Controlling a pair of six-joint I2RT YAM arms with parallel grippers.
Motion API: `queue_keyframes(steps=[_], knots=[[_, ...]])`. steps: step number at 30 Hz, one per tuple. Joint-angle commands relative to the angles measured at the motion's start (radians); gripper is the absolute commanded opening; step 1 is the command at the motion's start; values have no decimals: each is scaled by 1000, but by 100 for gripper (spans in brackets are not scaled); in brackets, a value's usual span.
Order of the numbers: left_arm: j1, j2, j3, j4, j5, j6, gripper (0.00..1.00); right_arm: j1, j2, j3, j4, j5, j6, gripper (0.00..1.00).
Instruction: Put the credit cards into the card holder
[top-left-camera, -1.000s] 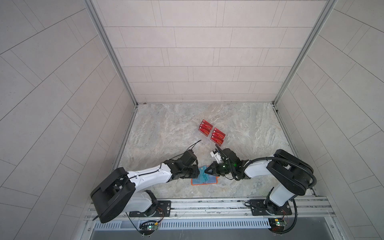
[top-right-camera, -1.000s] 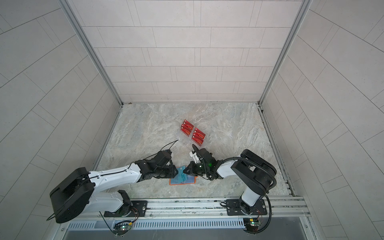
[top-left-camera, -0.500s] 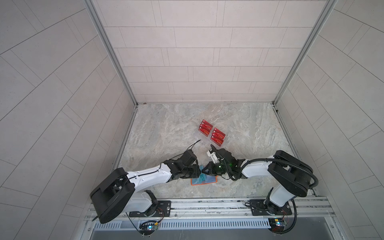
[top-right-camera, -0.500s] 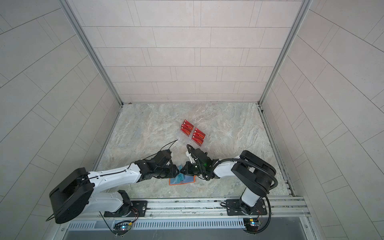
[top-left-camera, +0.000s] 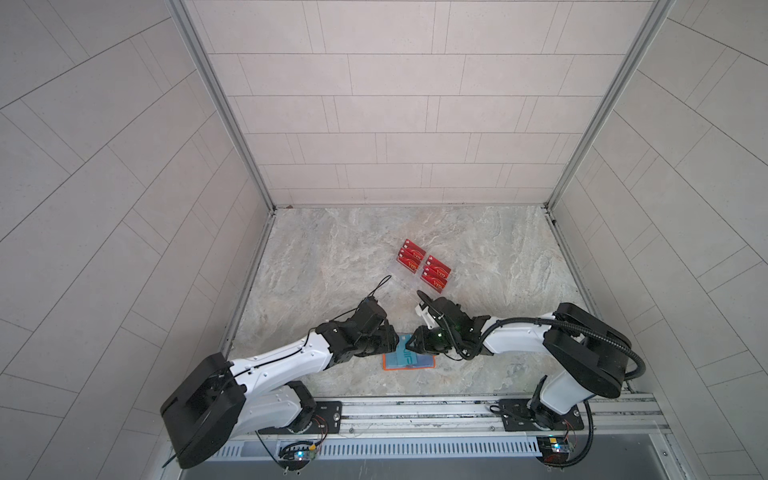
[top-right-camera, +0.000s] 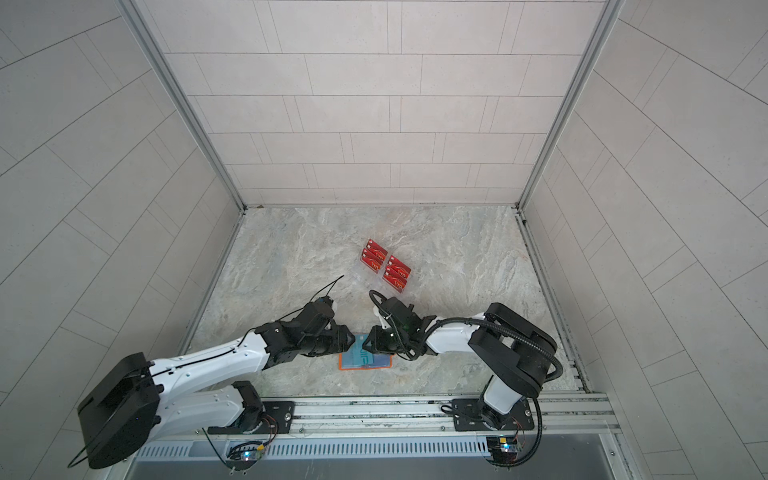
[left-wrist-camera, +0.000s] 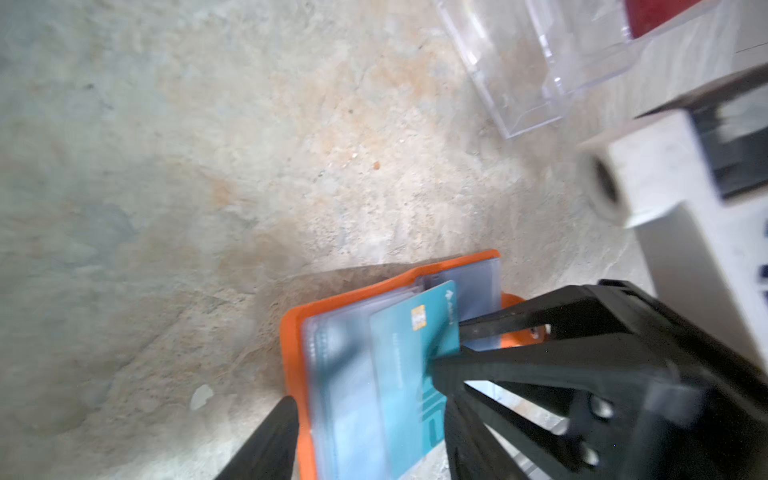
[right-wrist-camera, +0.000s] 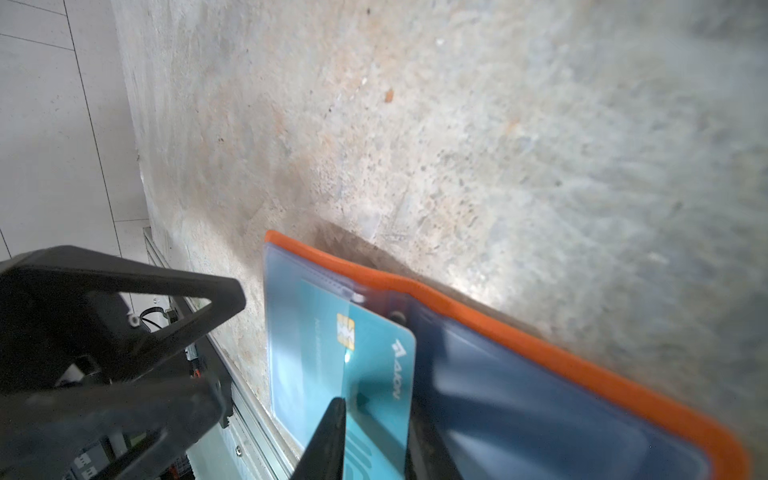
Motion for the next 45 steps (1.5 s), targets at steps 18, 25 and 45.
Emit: queue_keyframes(steps=[18, 25, 45], knots=[[12, -10, -101, 118, -25, -52, 61, 38, -36, 84, -215, 28, -41, 50], [12, 10, -104, 154, 0, -53, 61, 63, -31, 114, -246, 45, -56, 49], [11, 31, -161, 274, 43, -124, 60, 149, 81, 301, -430, 129, -151, 47]])
